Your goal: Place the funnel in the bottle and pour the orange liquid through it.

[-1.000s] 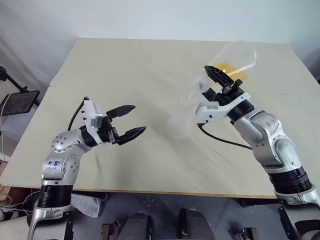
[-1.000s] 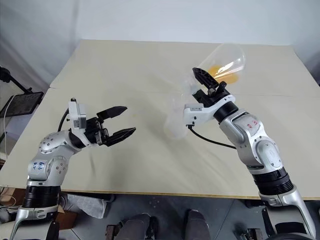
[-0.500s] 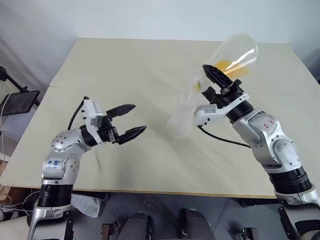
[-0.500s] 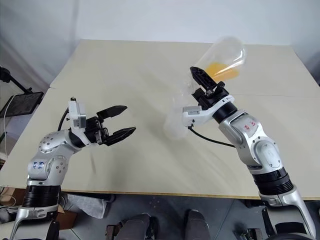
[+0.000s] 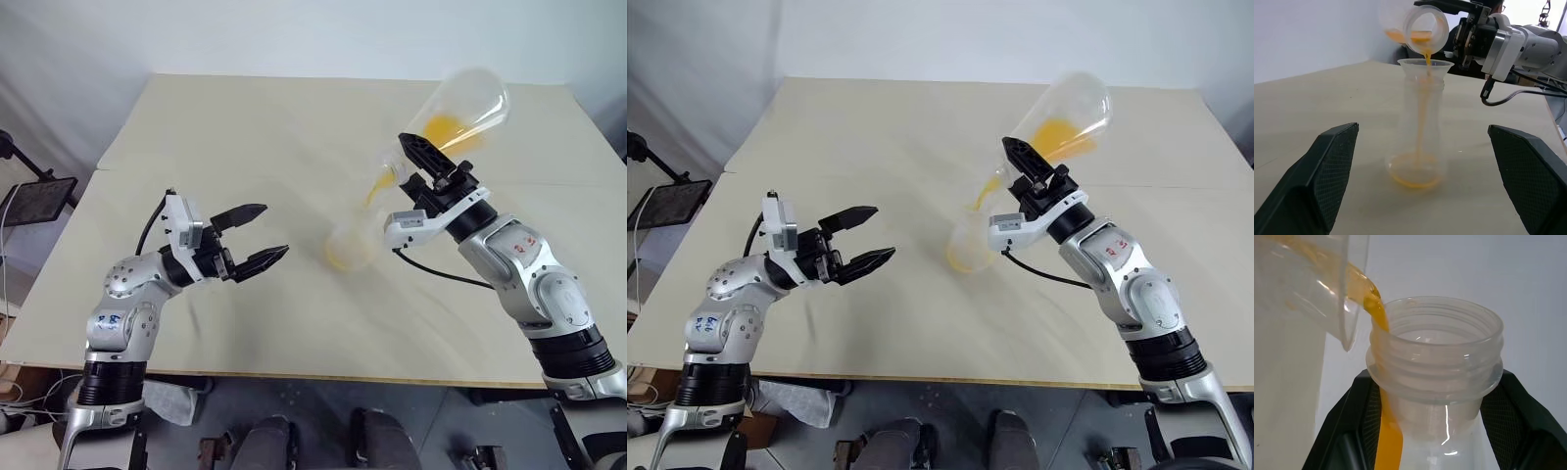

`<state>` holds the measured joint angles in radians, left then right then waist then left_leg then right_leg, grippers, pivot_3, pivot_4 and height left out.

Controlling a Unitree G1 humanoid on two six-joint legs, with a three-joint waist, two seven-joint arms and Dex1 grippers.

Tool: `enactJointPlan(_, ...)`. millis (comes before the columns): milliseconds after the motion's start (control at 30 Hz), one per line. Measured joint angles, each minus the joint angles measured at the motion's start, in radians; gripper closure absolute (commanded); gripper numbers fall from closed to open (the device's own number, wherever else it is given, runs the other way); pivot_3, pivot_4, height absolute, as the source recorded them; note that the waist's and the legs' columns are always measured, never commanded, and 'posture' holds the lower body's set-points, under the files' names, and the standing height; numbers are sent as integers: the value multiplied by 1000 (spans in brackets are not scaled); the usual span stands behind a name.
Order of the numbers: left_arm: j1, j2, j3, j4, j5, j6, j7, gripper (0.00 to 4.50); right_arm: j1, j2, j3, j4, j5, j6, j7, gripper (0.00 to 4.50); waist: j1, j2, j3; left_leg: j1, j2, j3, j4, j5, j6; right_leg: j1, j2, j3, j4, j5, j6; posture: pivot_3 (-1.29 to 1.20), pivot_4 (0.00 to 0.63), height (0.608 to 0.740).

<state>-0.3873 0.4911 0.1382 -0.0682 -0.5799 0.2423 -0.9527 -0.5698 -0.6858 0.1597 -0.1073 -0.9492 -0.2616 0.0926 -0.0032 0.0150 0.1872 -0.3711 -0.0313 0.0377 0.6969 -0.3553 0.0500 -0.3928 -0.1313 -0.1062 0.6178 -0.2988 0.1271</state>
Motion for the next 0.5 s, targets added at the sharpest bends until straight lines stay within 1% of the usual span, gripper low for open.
enactJointPlan(500, 0, -1, 0, 0, 0, 0, 4, 0, 0, -8, 0, 18, -29, -24, -47, 2083, 0, 0, 0, 0, 0, 0, 0, 0, 0, 0, 0, 0, -1, 0, 0, 0, 150, 740)
